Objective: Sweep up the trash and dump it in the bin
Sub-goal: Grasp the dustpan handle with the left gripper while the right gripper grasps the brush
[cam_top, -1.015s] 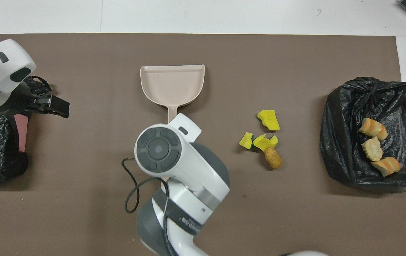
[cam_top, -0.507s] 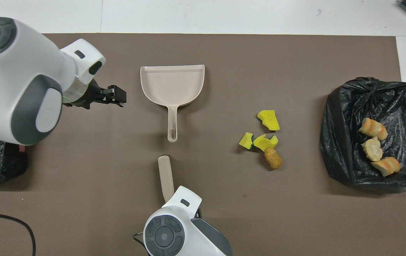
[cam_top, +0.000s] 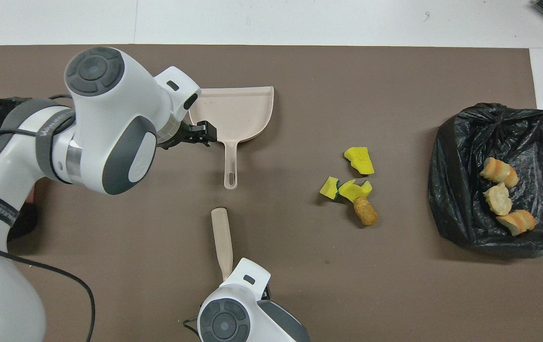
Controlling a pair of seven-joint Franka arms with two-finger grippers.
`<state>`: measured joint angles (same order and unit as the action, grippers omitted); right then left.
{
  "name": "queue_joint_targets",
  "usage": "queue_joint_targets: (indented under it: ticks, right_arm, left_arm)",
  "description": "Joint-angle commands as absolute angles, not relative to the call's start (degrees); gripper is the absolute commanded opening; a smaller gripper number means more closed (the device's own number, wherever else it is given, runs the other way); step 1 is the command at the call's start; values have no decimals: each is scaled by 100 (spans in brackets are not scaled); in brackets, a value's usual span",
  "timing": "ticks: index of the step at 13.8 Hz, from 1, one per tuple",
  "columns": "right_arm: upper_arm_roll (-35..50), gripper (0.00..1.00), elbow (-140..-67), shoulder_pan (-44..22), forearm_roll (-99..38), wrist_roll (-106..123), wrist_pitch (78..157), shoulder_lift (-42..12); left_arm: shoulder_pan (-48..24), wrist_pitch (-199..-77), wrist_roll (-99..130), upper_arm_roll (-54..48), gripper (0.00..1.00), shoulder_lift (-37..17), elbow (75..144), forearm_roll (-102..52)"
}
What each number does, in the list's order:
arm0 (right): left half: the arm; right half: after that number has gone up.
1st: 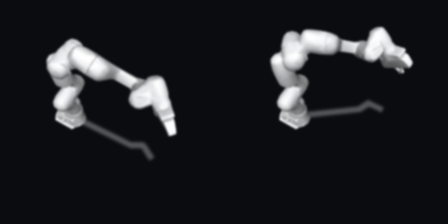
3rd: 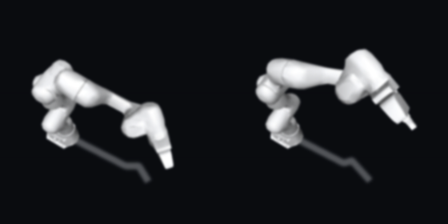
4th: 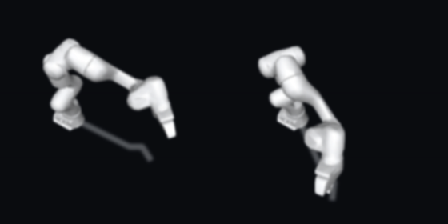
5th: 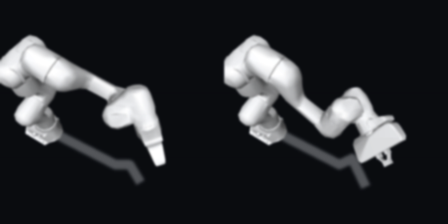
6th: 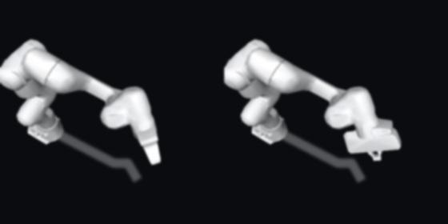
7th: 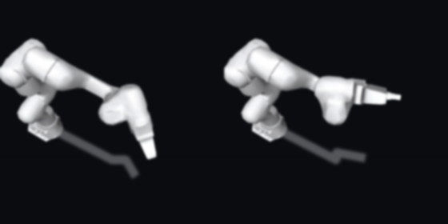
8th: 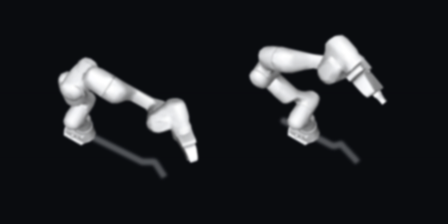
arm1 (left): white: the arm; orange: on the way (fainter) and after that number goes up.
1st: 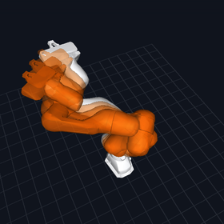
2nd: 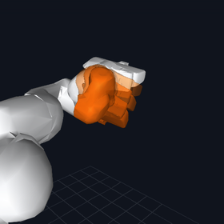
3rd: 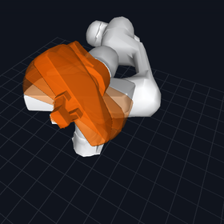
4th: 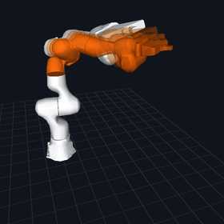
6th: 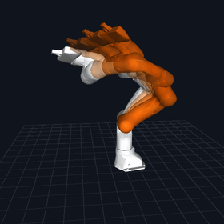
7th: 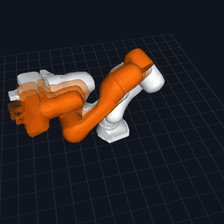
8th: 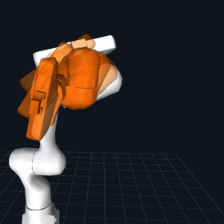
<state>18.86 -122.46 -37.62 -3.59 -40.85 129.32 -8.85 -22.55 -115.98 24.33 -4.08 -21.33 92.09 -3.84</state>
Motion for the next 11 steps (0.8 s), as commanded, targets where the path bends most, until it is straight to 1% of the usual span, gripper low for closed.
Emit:
queue_joint_targets:
  ticks: [1,2,4,5,6,7,8,9,11]
  right_arm:
    - [1872,0,-12305,-3735,-536,-4051,13043,-835]
    - [1872,0,-12209,-3735,-554,-4139,13026,-887]
    - [1863,0,-12050,-3692,-545,-4096,12868,-958]
    - [1855,0,-12050,-3657,-493,-4104,12798,-932]
    - [1828,0,-12050,-3630,-457,-4096,12632,-871]
    - [1828,0,-12050,-3552,-431,-4078,12412,-748]
    - [1819,0,-12093,-3429,-422,-4000,12245,-590]
    - [1828,0,-12155,-3254,-413,-3851,12026,-363]
    - [1828,0,-12348,-2797,-413,-3421,11455,155]
  left_arm:
    - [-2478,-11952,2522,-316,100,-2153,9509,-396]
    - [-2592,-12005,2540,-308,100,-2206,9536,-387]
    - [-2846,-12198,2942,-308,100,-2495,9501,-151]
    - [-2848,-12260,3031,-308,100,-2513,9501,-80]
    - [-2848,-12217,3050,-308,89,-2514,9527,-79]
    - [-2848,-12191,3050,-316,44,-2505,9536,-88]
    - [-2848,-12182,3050,-316,20,-2514,9545,-88]
    - [-2839,-12173,3024,-316,0,-2514,9588,-88]
    - [-2821,-12164,3015,-316,0,-2540,9527,-70]
